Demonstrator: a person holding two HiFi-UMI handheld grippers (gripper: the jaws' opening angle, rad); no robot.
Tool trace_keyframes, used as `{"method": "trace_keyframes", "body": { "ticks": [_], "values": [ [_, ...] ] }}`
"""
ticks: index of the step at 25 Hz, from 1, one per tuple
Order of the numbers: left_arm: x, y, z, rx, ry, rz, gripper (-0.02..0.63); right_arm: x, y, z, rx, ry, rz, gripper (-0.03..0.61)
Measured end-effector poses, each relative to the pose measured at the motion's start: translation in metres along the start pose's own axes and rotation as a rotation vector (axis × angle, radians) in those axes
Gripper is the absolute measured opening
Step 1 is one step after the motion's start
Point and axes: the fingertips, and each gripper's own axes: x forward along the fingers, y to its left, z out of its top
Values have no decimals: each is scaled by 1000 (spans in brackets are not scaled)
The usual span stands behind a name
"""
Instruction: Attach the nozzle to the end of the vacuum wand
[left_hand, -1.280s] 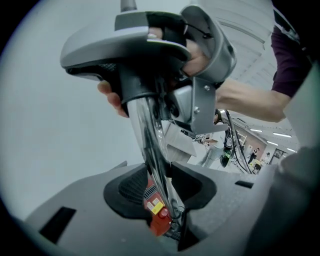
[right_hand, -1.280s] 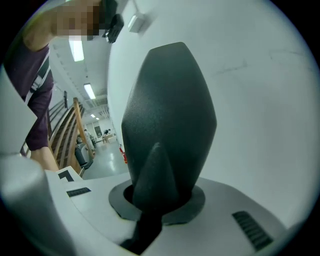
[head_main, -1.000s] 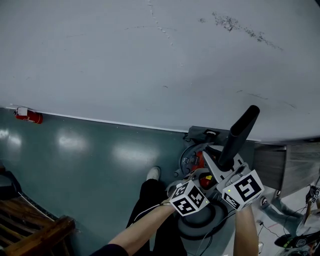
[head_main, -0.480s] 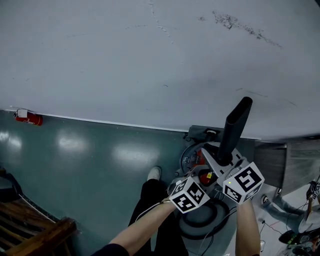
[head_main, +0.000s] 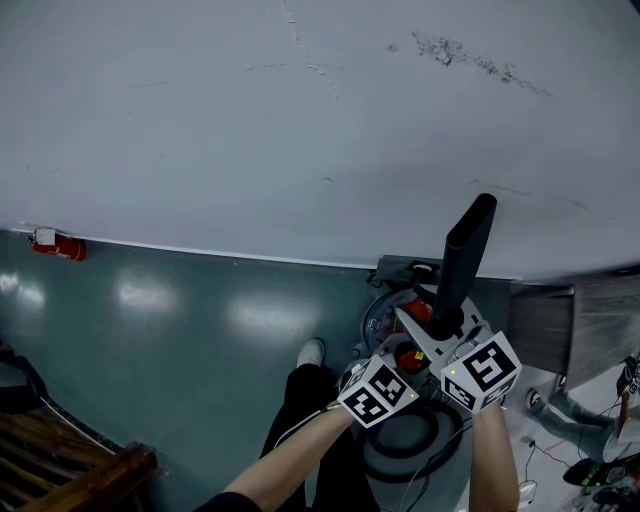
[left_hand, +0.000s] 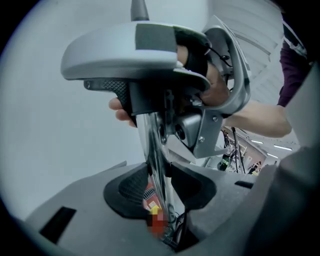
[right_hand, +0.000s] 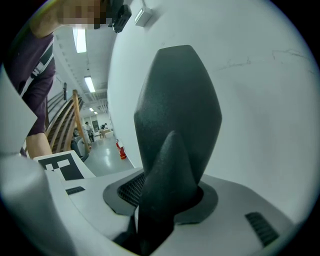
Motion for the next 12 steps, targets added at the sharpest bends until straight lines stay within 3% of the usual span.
{"method": "trace_keyframes", "body": {
  "ticks": [12],
  "values": [
    [-4,0,-9,62,74,36,179,-36,-7,19,40,-76,-56,181]
  ]
}}
